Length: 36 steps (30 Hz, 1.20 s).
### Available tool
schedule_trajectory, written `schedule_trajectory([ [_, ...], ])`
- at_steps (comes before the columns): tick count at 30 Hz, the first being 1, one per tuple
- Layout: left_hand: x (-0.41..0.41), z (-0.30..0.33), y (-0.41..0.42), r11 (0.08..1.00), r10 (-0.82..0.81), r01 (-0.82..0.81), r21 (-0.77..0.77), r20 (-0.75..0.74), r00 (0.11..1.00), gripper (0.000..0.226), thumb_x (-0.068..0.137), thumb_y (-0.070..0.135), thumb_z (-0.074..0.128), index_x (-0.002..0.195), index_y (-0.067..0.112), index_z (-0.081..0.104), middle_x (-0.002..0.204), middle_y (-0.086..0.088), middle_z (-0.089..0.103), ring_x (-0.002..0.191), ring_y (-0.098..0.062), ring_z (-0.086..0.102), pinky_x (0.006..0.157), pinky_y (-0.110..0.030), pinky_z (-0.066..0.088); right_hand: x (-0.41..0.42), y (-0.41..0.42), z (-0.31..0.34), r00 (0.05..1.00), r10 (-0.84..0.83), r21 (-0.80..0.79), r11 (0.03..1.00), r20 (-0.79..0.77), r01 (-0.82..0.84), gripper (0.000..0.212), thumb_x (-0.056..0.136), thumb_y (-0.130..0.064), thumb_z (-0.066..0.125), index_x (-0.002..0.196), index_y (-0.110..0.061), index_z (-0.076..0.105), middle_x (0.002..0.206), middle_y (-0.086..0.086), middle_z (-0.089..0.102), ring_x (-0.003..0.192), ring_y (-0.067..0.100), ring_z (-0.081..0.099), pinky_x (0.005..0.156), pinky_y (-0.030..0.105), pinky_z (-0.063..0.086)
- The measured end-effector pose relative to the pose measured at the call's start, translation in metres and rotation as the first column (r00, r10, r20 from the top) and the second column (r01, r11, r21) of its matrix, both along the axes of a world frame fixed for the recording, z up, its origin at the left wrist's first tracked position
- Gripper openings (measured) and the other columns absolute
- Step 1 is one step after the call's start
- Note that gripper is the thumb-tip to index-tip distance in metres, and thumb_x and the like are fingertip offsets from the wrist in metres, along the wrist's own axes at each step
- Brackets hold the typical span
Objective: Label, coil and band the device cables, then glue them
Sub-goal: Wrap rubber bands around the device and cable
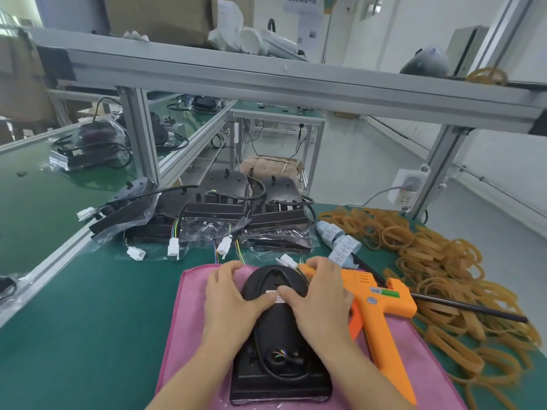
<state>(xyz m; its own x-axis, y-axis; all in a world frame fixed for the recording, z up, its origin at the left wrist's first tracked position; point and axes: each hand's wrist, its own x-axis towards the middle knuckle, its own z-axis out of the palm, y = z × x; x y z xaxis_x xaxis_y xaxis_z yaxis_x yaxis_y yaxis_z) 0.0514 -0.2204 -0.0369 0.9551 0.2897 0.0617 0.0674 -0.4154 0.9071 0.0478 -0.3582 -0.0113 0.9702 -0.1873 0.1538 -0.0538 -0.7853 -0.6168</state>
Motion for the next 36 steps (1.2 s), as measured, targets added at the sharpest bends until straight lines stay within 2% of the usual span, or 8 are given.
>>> schedule_trajectory([
  [6,-0.005,0.000,0.006,0.999,-0.051,0.047,-0.021,-0.207,0.977,0.058,0.058,0.054,0.080,0.102,0.019,0.064,0.100,0.004,0.067,0.093,-0.017,0.065,0.088,-0.041,0.052,-0.007,-0.018,0.004,0.931,0.062,-0.011,0.997,-0.361,-0.070,0.052,0.084,-0.068,0.049,0.104,-0.021,0.056,0.107,-0.004,0.063,0.104,0.020,0.058,0.090,0.038,0.046],
  [12,-0.015,0.016,0.003,0.957,-0.058,0.039,-0.289,-0.059,0.997,0.079,0.034,0.049,0.082,0.105,0.021,0.064,0.113,-0.009,0.061,0.098,-0.023,0.064,0.087,-0.048,0.053,-0.012,-0.028,0.010,0.950,0.137,0.396,0.918,-0.282,-0.015,0.064,0.078,-0.042,0.074,0.130,-0.018,0.046,0.109,-0.009,0.060,0.101,0.010,0.058,0.093,0.028,0.046],
  [15,-0.009,0.024,0.006,0.790,-0.176,0.092,-0.606,-0.080,0.981,0.106,0.034,0.013,0.089,0.130,0.022,0.044,0.110,0.001,0.066,0.093,-0.019,0.067,0.070,-0.038,0.056,-0.020,-0.030,0.013,0.973,0.159,0.516,0.855,-0.169,-0.050,0.084,0.073,-0.035,0.080,0.142,-0.021,0.034,0.105,-0.007,0.064,0.097,0.009,0.063,0.092,0.030,0.050],
  [18,-0.004,0.039,0.007,0.589,-0.461,0.249,-0.769,-0.067,0.885,0.088,0.039,0.002,0.084,0.124,0.006,0.057,0.099,-0.021,0.073,0.075,-0.033,0.071,0.060,-0.039,0.059,-0.022,-0.037,0.018,0.957,0.274,0.542,0.821,-0.095,-0.181,0.052,0.074,-0.035,0.080,0.119,-0.025,0.054,0.091,-0.008,0.069,0.082,0.009,0.066,0.082,0.030,0.053],
  [21,0.001,0.040,0.003,0.588,-0.498,0.299,-0.751,-0.045,0.866,0.073,0.036,0.004,0.083,0.107,0.004,0.068,0.097,-0.029,0.069,0.069,-0.035,0.067,0.060,-0.042,0.058,-0.009,-0.060,0.028,0.964,0.265,0.398,0.883,0.014,-0.248,0.020,0.089,-0.042,0.063,0.079,-0.025,0.063,0.068,-0.015,0.056,0.067,0.004,0.051,0.068,0.027,0.039],
  [24,0.002,0.039,-0.003,0.565,-0.506,0.314,-0.763,-0.020,0.862,0.068,0.032,0.005,0.083,0.099,0.007,0.070,0.089,-0.026,0.069,0.062,-0.032,0.066,0.056,-0.040,0.057,0.021,-0.104,0.040,0.999,-0.007,-0.126,0.992,0.053,0.014,0.019,0.098,-0.026,0.050,0.101,-0.025,0.068,0.101,-0.003,0.062,0.096,0.016,0.057,0.078,0.032,0.041],
  [28,0.003,0.039,-0.007,0.527,-0.535,0.346,-0.776,0.014,0.845,0.061,0.031,0.006,0.083,0.091,0.012,0.074,0.086,-0.023,0.071,0.061,-0.032,0.068,0.056,-0.040,0.058,0.051,-0.160,0.042,0.944,-0.324,-0.680,0.706,-0.059,0.200,0.024,0.095,-0.017,0.050,0.114,-0.015,0.064,0.121,0.009,0.059,0.113,0.028,0.055,0.089,0.036,0.046],
  [36,0.002,0.042,-0.016,0.443,-0.598,0.382,-0.811,0.050,0.800,0.048,0.031,0.003,0.080,0.079,0.010,0.076,0.077,-0.020,0.070,0.057,-0.030,0.068,0.053,-0.037,0.058,0.063,-0.192,0.024,0.915,-0.397,-0.678,0.692,-0.070,0.248,0.018,0.091,-0.012,0.051,0.097,-0.016,0.068,0.099,0.002,0.070,0.091,0.022,0.067,0.064,0.028,0.045],
])
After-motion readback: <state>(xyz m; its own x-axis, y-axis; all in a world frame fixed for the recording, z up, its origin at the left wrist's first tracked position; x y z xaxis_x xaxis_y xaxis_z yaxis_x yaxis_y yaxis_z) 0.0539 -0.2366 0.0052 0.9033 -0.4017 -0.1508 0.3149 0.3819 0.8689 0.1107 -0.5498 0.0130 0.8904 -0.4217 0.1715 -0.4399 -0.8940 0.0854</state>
